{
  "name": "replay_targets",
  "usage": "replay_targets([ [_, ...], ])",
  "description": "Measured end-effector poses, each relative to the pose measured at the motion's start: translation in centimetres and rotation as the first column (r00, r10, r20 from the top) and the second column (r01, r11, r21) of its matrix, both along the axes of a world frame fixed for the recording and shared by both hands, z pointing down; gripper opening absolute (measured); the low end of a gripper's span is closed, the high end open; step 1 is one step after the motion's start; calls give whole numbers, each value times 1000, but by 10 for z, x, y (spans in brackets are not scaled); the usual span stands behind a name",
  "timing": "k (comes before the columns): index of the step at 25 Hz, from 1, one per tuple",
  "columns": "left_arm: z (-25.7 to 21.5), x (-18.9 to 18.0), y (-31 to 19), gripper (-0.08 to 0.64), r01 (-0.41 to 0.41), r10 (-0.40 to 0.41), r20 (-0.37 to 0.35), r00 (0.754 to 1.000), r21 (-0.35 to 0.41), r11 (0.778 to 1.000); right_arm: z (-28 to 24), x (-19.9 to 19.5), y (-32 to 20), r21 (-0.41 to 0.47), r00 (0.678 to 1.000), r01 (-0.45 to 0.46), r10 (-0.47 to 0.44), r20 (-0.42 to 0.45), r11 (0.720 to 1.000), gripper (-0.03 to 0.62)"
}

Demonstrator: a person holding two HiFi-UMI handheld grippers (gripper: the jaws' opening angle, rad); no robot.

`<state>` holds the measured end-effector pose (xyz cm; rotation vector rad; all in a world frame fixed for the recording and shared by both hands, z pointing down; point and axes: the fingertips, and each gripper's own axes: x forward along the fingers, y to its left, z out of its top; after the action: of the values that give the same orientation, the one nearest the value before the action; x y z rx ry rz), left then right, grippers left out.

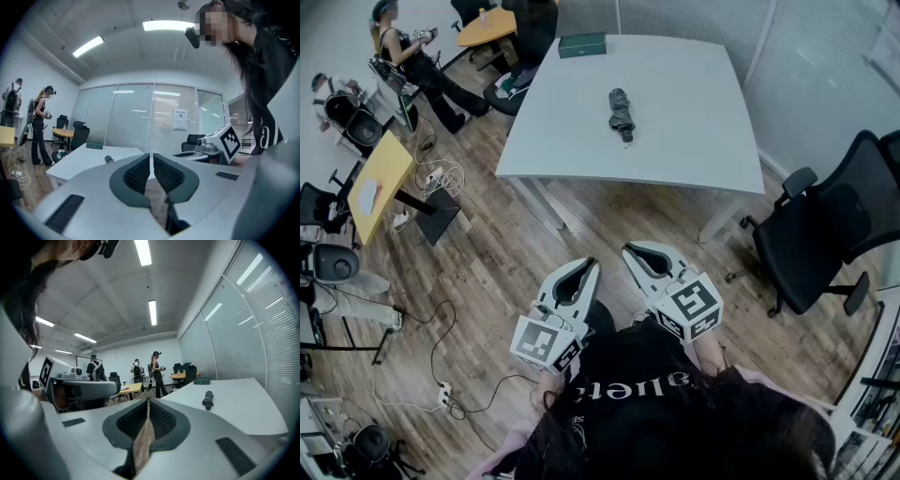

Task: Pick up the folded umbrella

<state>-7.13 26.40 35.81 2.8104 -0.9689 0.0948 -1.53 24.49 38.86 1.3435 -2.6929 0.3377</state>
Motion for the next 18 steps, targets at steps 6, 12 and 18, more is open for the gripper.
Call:
replay_targets([
  [6, 4, 11, 4, 38, -8, 8, 8, 1000, 3, 1000, 1, 13, 4, 6, 999, -14, 14, 43, 1000, 32],
  [12, 2, 17, 6, 38, -21, 21, 18, 1000, 3, 1000, 0, 20, 2, 2, 997, -20, 20, 76, 1000, 32],
  [18, 1, 17, 0, 38, -16, 16, 26, 1000, 5, 1000, 2, 25, -7, -17, 993, -29, 31, 118, 999, 32],
])
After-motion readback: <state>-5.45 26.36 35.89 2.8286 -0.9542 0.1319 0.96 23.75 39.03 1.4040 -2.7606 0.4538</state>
